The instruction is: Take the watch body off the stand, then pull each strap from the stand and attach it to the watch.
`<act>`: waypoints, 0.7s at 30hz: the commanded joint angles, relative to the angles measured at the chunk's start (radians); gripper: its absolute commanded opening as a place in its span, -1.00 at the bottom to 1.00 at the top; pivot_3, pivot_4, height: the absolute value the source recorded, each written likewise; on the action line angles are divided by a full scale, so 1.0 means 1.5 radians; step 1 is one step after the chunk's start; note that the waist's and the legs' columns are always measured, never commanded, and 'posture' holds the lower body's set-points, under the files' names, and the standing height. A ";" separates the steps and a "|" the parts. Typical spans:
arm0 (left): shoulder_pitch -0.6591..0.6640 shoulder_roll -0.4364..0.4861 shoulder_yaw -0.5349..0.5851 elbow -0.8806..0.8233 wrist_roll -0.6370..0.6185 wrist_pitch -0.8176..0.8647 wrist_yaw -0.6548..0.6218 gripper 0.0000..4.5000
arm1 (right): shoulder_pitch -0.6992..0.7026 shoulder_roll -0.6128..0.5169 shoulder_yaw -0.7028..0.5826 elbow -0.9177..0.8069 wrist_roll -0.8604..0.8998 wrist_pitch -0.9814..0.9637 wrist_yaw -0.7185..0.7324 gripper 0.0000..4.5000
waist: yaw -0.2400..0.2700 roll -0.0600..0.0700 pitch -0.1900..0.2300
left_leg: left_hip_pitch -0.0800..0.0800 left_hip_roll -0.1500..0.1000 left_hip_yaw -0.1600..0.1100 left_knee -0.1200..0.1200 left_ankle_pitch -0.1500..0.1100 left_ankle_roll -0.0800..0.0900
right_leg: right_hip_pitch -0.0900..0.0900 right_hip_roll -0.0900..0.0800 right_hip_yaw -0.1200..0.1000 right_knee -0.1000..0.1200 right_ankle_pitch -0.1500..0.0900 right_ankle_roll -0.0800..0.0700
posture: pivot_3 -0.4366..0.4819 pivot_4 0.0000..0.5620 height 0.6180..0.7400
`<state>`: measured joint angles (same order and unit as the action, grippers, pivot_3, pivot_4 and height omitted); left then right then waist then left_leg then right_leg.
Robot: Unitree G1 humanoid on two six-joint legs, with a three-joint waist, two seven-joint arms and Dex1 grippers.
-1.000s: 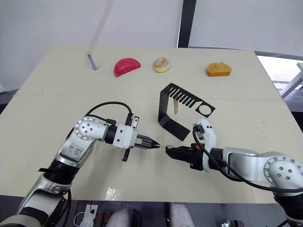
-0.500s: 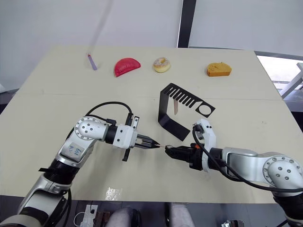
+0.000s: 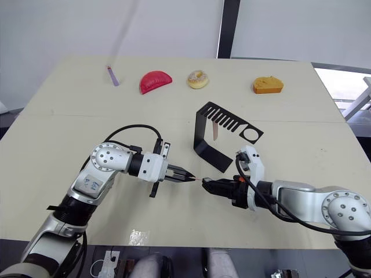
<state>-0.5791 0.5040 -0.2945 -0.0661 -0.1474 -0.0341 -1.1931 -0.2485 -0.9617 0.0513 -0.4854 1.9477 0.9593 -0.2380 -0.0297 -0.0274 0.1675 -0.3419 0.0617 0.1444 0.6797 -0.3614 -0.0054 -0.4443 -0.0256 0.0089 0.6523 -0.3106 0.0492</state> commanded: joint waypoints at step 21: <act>-0.003 0.000 -0.003 -0.012 0.004 -0.009 0.006 -1.00 | -0.009 0.001 -0.012 -0.022 0.016 -0.013 0.014 -0.29 | 0.000 0.000 0.000 | 0.000 0.000 0.000 0.000 0.000 0.000 | 0.000 0.000 0.000 0.000 0.000 0.000 | -0.05 -0.47 0.95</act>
<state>-0.5790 0.5038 -0.2946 -0.0662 -0.1444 -0.0343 -1.1925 -0.2496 -0.9616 0.0513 -0.4854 1.9477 0.9588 -0.2379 -0.0298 -0.0274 0.1675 -0.3420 0.0617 0.1444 0.6797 -0.3614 -0.0054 -0.4443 -0.0256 0.0089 0.6522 -0.3106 0.0492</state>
